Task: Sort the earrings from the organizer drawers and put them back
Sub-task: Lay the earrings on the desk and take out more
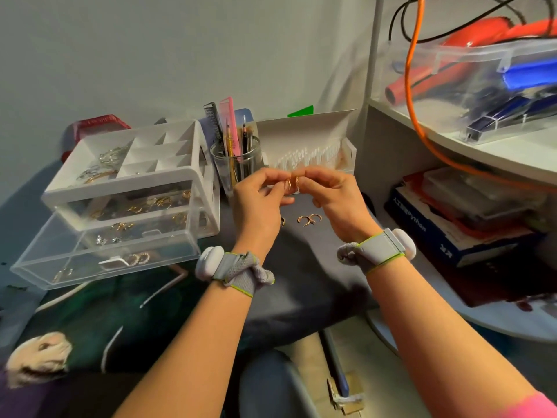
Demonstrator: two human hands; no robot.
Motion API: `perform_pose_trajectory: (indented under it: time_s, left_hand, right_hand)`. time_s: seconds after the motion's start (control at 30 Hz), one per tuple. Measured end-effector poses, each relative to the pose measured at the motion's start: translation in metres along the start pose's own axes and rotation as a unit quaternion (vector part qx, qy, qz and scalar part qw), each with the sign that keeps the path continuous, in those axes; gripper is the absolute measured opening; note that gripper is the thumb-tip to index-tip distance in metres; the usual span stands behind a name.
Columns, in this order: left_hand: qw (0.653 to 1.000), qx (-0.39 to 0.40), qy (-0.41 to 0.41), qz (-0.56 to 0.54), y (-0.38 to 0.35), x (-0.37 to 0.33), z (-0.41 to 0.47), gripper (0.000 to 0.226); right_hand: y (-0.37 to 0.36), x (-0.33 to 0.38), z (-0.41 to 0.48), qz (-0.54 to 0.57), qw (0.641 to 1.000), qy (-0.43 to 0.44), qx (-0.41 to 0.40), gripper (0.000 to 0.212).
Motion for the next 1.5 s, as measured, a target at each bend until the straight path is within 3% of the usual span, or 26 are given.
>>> perform_pose_trajectory:
  time_s: [0.87, 1.13, 1.3, 1.5]
  left_hand:
    - [0.999, -0.009, -0.018, 0.031, -0.013, 0.012, -0.002, 0.021]
    - [1.0, -0.001, -0.021, -0.006, -0.013, 0.012, -0.003, 0.029]
    - [0.999, 0.003, 0.017, -0.045, -0.015, 0.019, -0.004, 0.014]
    - [0.994, -0.014, 0.066, -0.083, -0.014, 0.025, -0.006, 0.035]
  right_hand:
    - [0.011, -0.035, 0.002, 0.047, 0.997, -0.06, -0.016, 0.017]
    - [0.011, -0.032, 0.002, 0.037, 0.998, -0.045, -0.014, 0.014]
    - [0.01, -0.032, 0.001, 0.037, 0.998, -0.048, -0.012, 0.013]
    - [0.011, -0.04, -0.001, 0.057, 0.996, -0.069, -0.009, 0.012]
Point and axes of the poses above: each hand's wrist, its own z-axis towards the middle knuckle, its own y-axis out of the back of the hand, x = y × z, the point moved 10 cm from there along z, towards the middle knuckle, and after that the axes turned 5 degrees about z, right-handed, at the moved point
